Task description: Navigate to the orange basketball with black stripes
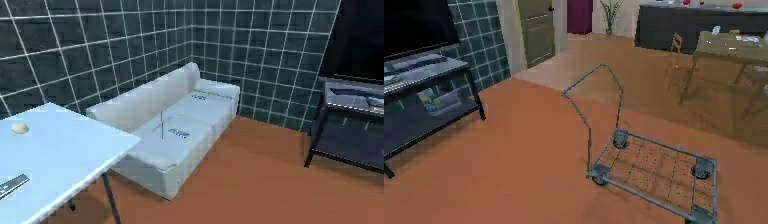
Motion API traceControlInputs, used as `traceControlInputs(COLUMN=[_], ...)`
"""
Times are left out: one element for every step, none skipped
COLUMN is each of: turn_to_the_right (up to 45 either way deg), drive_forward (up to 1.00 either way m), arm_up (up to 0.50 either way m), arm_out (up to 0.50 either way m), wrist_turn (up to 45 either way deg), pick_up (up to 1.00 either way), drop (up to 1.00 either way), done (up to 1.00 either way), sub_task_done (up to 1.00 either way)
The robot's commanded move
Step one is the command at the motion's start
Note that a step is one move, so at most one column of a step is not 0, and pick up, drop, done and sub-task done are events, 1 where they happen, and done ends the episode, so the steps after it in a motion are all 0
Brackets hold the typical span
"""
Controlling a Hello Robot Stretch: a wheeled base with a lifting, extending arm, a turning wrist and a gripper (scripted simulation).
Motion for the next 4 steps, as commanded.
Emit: traceControlInputs(turn_to_the_right=[-45.0,-45.0,-45.0,-24.0], drive_forward=[0.0,0.0,0.0,0.0], arm_up=[0.0,0.0,0.0,0.0], arm_out=[0.0,0.0,0.0,0.0], wrist_turn=[0.0,0.0,0.0,0.0], pick_up=[0.0,0.0,0.0,0.0], drop=[0.0,0.0,0.0,0.0], done=[0.0,0.0,0.0,0.0], sub_task_done=[0.0,0.0,0.0,0.0])
